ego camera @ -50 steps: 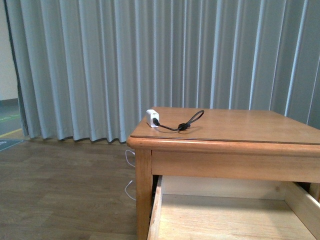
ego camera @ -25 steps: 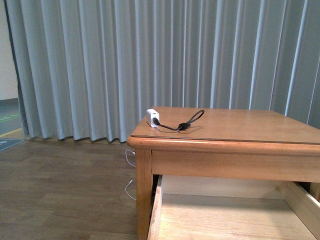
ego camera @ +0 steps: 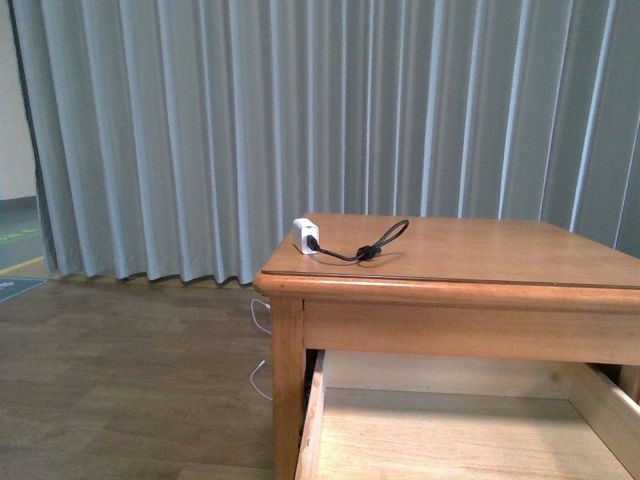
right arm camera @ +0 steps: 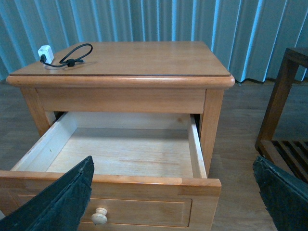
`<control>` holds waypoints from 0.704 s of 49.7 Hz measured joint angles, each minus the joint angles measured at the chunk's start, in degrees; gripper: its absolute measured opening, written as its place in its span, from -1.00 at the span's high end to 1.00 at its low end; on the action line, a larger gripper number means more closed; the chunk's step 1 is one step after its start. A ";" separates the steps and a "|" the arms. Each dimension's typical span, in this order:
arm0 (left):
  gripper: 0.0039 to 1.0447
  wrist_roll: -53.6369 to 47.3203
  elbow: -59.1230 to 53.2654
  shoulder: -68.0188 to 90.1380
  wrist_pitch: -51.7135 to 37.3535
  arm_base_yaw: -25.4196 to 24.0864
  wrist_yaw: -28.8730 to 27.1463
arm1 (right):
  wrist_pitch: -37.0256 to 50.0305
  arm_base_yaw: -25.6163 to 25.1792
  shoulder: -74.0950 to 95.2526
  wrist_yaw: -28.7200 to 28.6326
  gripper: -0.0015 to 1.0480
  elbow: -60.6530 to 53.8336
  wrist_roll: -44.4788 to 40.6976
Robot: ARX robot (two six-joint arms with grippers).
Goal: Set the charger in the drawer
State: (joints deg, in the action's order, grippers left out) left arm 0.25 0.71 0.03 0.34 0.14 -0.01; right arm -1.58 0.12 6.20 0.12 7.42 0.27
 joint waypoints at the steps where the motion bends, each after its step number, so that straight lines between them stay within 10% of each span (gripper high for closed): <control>1: -0.89 0.00 0.00 0.00 0.00 0.02 0.00 | 0.00 0.00 0.00 0.02 -0.88 0.00 -0.02; 19: -0.89 0.35 -0.04 0.17 -0.70 0.02 0.11 | 0.00 0.00 0.00 0.00 -0.85 0.00 -0.04; 35: -0.89 1.75 11.17 42.05 -29.35 6.75 -3.45 | 0.00 0.00 -0.04 0.02 -0.85 0.00 -0.04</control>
State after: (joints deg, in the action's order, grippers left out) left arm 2.00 11.88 42.09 -29.02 6.90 -3.46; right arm -1.58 0.12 6.15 0.14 7.42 0.23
